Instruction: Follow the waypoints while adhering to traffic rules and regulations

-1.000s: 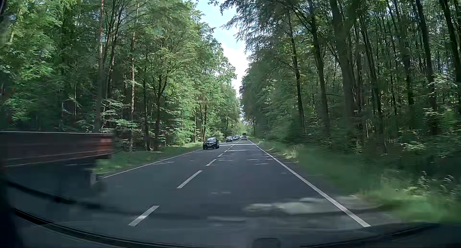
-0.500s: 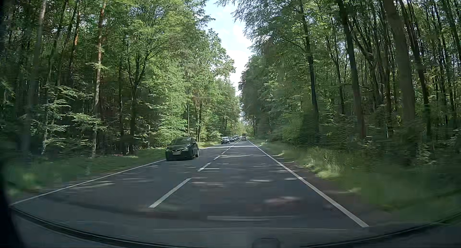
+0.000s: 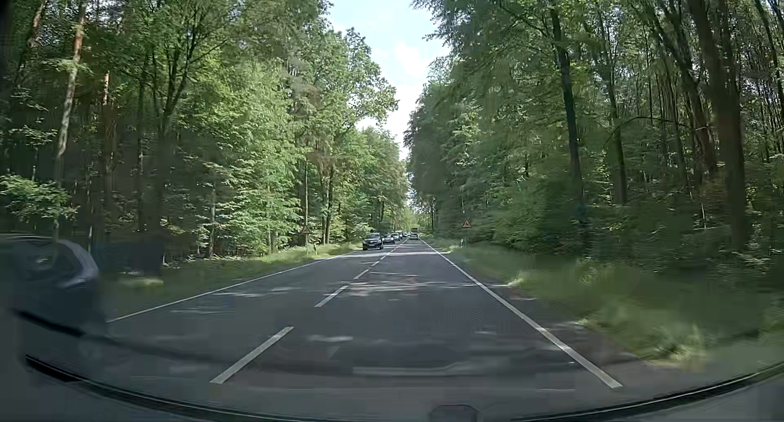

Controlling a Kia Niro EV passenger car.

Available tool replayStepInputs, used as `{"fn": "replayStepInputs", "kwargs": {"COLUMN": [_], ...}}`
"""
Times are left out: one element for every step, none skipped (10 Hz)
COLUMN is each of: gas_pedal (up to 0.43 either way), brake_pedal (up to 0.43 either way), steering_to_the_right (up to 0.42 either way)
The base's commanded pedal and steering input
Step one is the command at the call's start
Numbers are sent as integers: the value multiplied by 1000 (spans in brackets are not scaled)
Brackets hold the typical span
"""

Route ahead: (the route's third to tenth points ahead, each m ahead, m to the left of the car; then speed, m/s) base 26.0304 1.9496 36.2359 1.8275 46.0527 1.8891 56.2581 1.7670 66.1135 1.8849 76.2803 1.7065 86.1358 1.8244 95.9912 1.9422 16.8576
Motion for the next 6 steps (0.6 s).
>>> {"fn": "replayStepInputs", "kwargs": {"gas_pedal": [47, 47, 59, 59, 59, 59], "brake_pedal": [37, 30, 37, 30, 37, 37], "steering_to_the_right": [0, 0, 0, -1, -1, -1]}}
